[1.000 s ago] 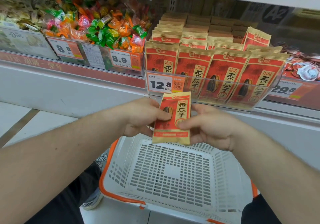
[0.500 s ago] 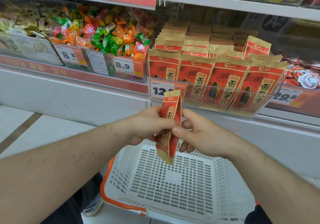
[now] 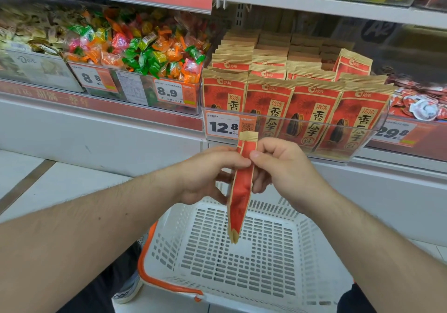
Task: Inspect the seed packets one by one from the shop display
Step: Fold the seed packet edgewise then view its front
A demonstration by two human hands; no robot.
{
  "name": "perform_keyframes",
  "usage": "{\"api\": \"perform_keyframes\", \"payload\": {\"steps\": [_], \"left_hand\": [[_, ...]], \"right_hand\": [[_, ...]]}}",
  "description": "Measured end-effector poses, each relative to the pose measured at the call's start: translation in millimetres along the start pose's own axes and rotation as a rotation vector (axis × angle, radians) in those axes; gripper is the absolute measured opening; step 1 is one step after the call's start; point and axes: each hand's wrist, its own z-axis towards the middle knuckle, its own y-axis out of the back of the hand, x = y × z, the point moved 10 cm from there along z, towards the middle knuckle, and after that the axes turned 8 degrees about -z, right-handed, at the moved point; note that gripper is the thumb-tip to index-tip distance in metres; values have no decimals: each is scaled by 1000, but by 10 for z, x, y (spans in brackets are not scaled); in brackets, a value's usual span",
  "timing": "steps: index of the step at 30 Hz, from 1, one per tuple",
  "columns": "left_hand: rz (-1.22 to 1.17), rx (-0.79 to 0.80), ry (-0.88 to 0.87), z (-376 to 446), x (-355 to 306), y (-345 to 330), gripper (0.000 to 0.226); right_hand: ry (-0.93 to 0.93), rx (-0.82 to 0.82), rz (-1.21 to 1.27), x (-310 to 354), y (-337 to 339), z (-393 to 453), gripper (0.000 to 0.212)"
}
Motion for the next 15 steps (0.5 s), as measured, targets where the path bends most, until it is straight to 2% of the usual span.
{"api": "perform_keyframes", "payload": {"steps": [3, 6, 11, 15], "left_hand": [[-133, 164, 18, -9, 13, -131, 31], [-184, 240, 20, 6, 20, -190, 42], [-205, 259, 21, 30, 34, -202, 45], [-177, 201, 45, 19, 36, -171, 27]], "right_hand": [[2, 57, 187, 46, -37, 0, 27], [0, 87, 241, 32, -56, -1, 25], [0, 97, 266, 16, -55, 8, 27], [-2, 76, 233, 10, -51, -6, 25]]}}
